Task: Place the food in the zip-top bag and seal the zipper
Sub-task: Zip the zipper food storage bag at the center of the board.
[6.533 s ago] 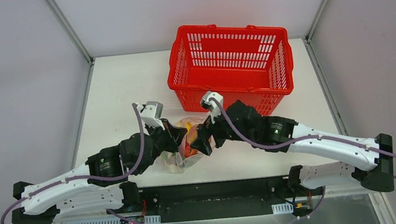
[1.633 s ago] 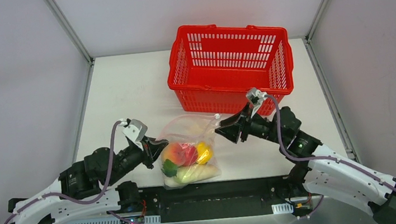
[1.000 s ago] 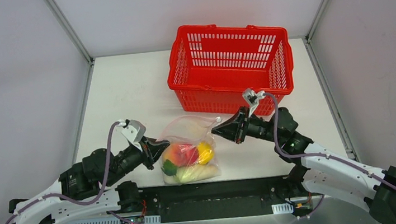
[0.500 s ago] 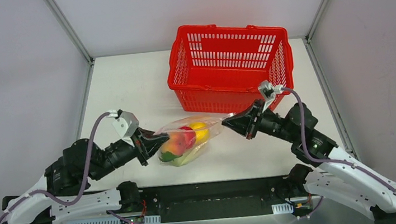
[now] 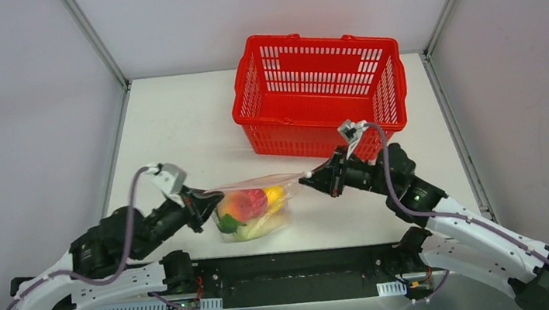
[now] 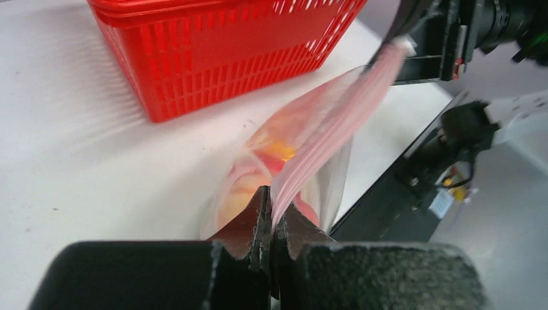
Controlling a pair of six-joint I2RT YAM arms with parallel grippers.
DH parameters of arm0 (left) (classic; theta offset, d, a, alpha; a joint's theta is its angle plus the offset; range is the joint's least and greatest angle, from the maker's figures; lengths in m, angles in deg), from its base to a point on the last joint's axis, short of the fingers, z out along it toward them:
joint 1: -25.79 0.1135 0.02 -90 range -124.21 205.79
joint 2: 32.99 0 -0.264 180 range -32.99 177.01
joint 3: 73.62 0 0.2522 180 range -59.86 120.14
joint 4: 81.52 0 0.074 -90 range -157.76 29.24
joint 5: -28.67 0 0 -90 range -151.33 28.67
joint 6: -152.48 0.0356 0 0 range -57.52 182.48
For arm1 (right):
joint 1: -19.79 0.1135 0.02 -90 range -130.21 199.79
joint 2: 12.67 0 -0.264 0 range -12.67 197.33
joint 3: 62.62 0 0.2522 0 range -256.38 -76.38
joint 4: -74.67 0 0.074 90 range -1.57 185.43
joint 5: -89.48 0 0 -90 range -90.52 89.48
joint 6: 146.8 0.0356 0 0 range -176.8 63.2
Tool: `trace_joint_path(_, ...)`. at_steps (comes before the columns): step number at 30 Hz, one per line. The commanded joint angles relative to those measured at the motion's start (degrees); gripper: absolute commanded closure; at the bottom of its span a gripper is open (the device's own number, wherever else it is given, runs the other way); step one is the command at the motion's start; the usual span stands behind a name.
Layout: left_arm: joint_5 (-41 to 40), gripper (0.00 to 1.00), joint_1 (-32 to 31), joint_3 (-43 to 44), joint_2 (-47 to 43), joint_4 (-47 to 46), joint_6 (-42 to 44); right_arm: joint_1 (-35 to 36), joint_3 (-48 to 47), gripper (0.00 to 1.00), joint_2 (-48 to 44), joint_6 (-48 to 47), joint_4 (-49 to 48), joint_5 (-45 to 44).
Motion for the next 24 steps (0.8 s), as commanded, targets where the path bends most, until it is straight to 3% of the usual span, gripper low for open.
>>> trace_joint_path(1, -9.7, 1.0, 0.4, -5.3, -13.1, -5.9, -4.1, 0.2, 0.6, 1.0, -7.2, 0.4, -9.1, 2.1)
trace_joint_path(6, -7.3, 1.0, 0.4, -7.8, -17.4, -5.4, -4.6, 0.1, -0.1, 1.0, -8.0, -1.7, -5.6, 0.6)
trace_joint_path(16, -3.6, 1.0, 0.4, -4.1, -7.0, -4.5, -3.1, 0.1, -1.7, 1.0, -7.1, -5.7, 0.0, 3.2)
trace_joint_path(20, -3.1, 1.0, 0.4, -4.7, -6.7, -6.3, -2.7, 0.1, -0.9, 0.8, -7.9, -6.8, 0.9, -0.3)
trace_joint_path(24, -1.6, 1.0, 0.4, -5.5, -8.0, -7.1, -2.5, 0.0, -0.3, 0.71, -7.7, -9.1, 1.1, -1.2)
